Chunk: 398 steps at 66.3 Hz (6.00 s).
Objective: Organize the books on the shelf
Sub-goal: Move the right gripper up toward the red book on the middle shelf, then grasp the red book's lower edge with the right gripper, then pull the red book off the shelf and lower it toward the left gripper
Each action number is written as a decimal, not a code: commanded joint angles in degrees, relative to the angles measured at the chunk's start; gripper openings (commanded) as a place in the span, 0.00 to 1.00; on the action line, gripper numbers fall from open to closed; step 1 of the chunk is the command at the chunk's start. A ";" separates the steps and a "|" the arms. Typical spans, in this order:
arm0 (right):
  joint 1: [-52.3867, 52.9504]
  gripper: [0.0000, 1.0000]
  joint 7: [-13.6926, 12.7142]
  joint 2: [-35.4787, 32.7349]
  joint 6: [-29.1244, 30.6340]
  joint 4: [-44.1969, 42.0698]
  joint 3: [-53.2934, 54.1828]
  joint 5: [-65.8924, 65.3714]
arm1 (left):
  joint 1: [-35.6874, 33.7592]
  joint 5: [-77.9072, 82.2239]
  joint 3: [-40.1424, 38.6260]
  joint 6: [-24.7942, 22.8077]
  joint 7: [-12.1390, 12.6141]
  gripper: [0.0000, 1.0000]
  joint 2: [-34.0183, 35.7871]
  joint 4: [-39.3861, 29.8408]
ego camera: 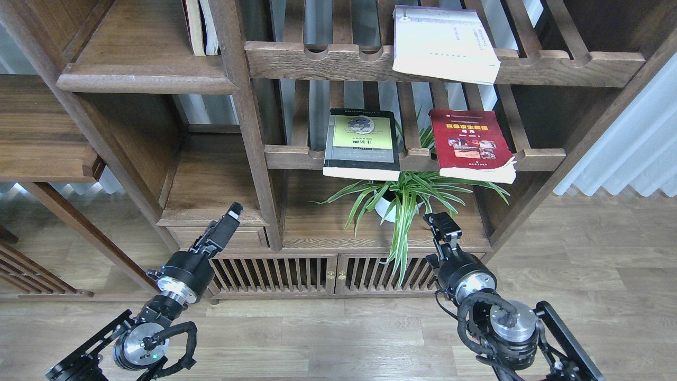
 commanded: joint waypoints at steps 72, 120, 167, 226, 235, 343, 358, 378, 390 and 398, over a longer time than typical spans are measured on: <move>-0.12 1.00 0.29 0.00 56.00 -28.18 -19.63 -2.52 | 0.64 0.00 -2.14 0.52 0.00 1.00 0.47 1.65; 12.89 1.00 0.29 -5.98 56.00 -34.95 -19.72 -2.17 | 2.40 -0.08 -5.39 -0.01 -0.09 1.00 0.64 1.48; 16.93 1.00 1.25 -3.61 56.00 -36.53 -15.41 2.92 | 2.84 0.00 -6.27 0.08 -0.09 1.00 0.11 1.48; 18.87 0.93 5.82 -1.32 43.83 -35.83 0.68 9.78 | 2.93 0.00 -7.42 0.08 -0.09 1.00 0.20 1.48; 19.13 0.88 6.35 -1.32 41.01 -35.74 0.68 9.87 | 2.93 0.00 -7.42 0.08 0.00 1.00 0.20 1.56; -18.83 0.04 -2.79 -7.12 56.00 4.69 -13.38 8.38 | 4.16 -0.26 -7.33 -5.88 0.00 1.00 -1.47 0.33; -25.60 0.04 -3.49 -7.56 56.00 4.69 -15.41 5.12 | 5.56 -0.17 -6.10 -15.47 0.00 1.00 -0.68 0.60; -27.63 0.05 -3.49 -10.11 56.00 3.72 -16.64 5.12 | 9.07 -0.17 -4.34 -15.53 -0.44 1.00 -0.85 1.21; -26.05 0.06 -3.58 -9.49 56.00 1.61 -19.80 4.95 | 12.59 -0.79 -2.32 -15.53 -0.27 1.00 -1.47 0.25; -25.61 0.06 -3.67 -8.27 56.00 1.00 -22.44 4.77 | 12.86 -4.39 -1.62 -15.53 -0.27 1.00 -1.64 -0.72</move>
